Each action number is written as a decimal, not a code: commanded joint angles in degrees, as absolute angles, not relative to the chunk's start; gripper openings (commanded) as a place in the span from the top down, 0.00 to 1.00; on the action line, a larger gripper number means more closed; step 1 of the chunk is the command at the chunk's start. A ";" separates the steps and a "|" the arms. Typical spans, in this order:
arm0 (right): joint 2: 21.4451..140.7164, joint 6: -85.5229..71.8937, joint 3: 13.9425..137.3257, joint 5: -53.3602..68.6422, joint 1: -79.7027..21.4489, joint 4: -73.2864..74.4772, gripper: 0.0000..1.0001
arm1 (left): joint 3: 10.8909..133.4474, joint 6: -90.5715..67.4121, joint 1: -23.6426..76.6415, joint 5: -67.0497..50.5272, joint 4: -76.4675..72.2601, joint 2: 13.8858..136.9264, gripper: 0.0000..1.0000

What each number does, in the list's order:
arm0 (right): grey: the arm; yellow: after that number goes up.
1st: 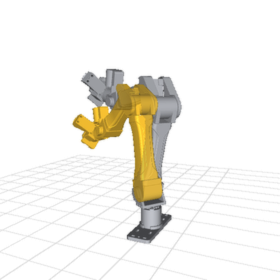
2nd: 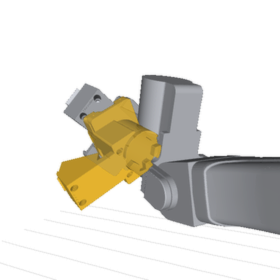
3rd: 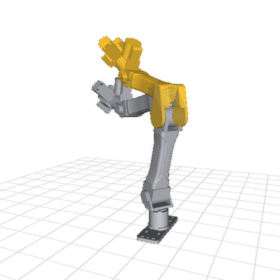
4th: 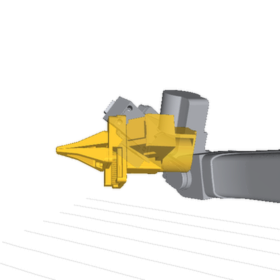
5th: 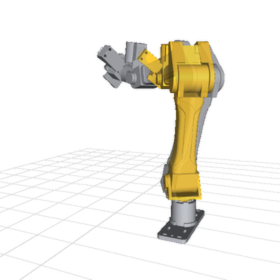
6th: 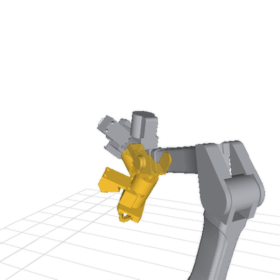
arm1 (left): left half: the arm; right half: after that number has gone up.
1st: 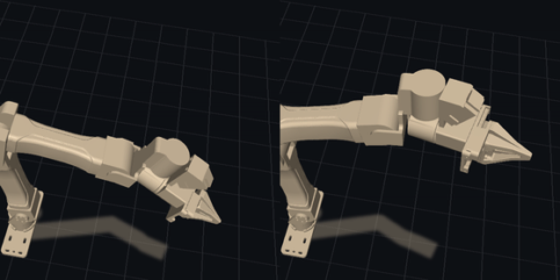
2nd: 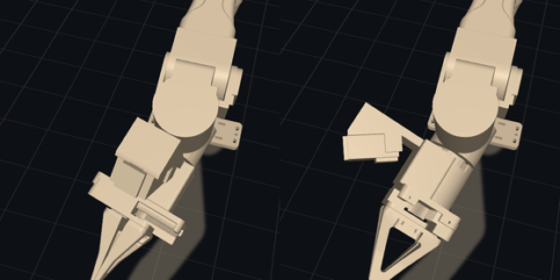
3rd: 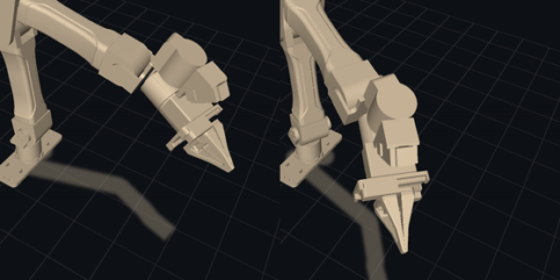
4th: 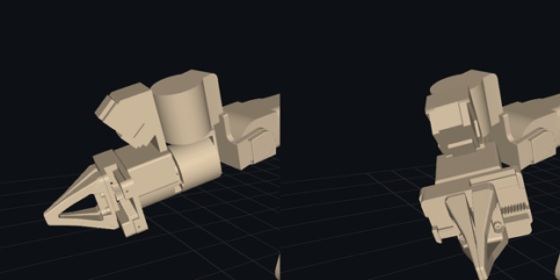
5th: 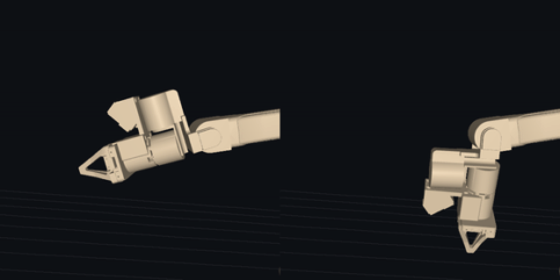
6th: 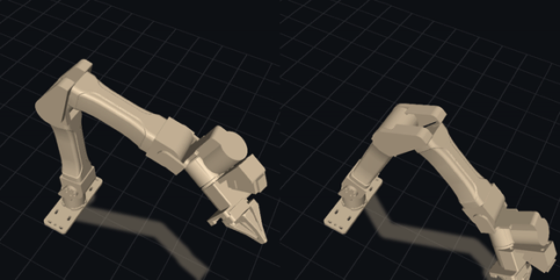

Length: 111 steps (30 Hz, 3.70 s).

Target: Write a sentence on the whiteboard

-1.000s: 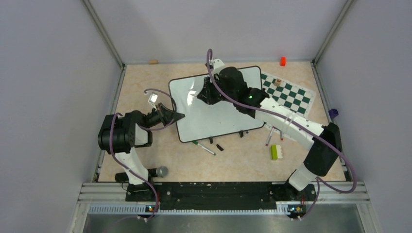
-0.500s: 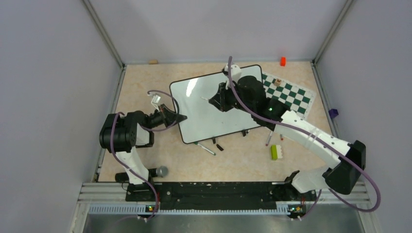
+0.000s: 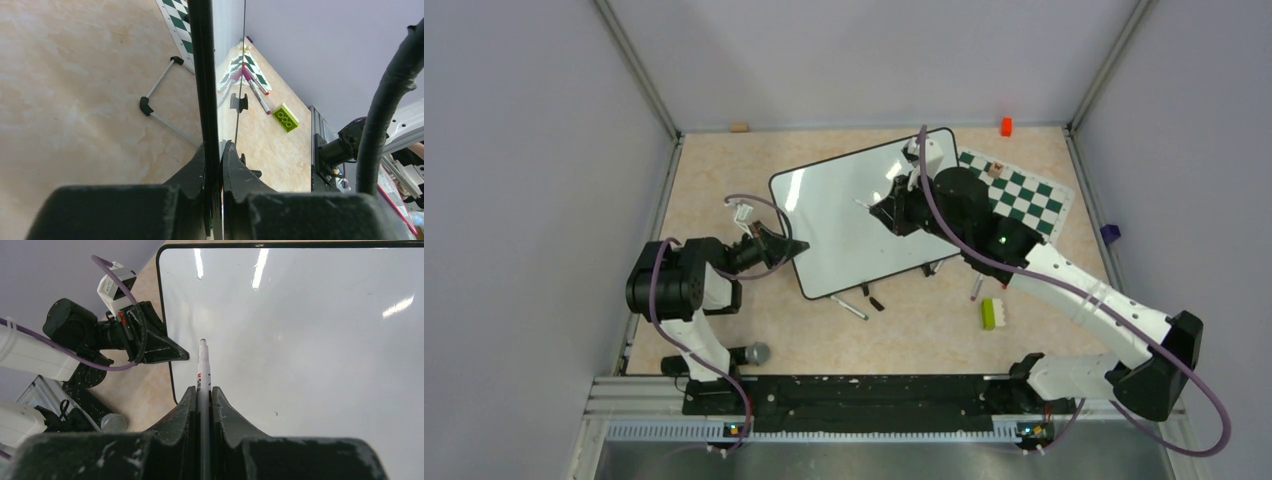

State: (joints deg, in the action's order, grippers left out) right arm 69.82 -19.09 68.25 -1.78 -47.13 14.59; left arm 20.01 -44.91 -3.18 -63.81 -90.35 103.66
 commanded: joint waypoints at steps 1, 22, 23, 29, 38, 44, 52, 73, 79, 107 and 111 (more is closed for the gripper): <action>69.31 -18.70 68.38 -1.95 -47.47 12.55 1.00 | 17.41 -32.85 -1.47 -63.57 -92.68 109.26 1.00; 82.73 -23.70 77.42 -5.20 -53.27 11.15 1.00 | 20.08 -37.40 -1.38 -65.09 -92.69 111.18 1.00; 83.93 -23.39 78.73 -6.58 -54.02 11.50 1.00 | 19.92 -37.26 -1.35 -65.04 -92.72 111.08 1.00; 91.62 -22.84 88.80 -10.69 -55.57 16.45 1.00 | 20.21 -37.46 -1.32 -65.00 -92.70 111.42 1.00; 101.07 -20.45 100.00 -12.13 -55.73 20.73 1.00 | 20.43 -37.67 -1.24 -65.22 -92.67 111.63 1.00; 105.11 -18.58 104.56 -12.98 -55.72 20.76 1.00 | 20.47 -37.89 -1.24 -65.29 -92.68 111.93 1.00; 108.31 -17.48 108.38 -14.07 -55.73 20.60 1.00 | 20.65 -38.28 -1.28 -65.37 -92.71 112.24 1.00; 111.76 -16.30 112.01 -14.43 -54.24 20.97 1.00 | 20.26 -37.36 -1.20 -65.41 -92.72 111.89 1.00; 112.56 -15.78 113.69 -15.86 -54.16 22.81 1.00 | 20.21 -37.15 -1.23 -65.36 -92.67 111.90 1.00; 114.83 -14.97 115.64 -16.88 -54.14 27.46 1.00 | 20.17 -37.08 -1.23 -65.48 -92.68 111.80 1.00; 114.16 -15.10 114.36 -16.18 -54.16 27.84 1.00 | 20.16 -36.94 -1.25 -65.48 -92.70 111.88 1.00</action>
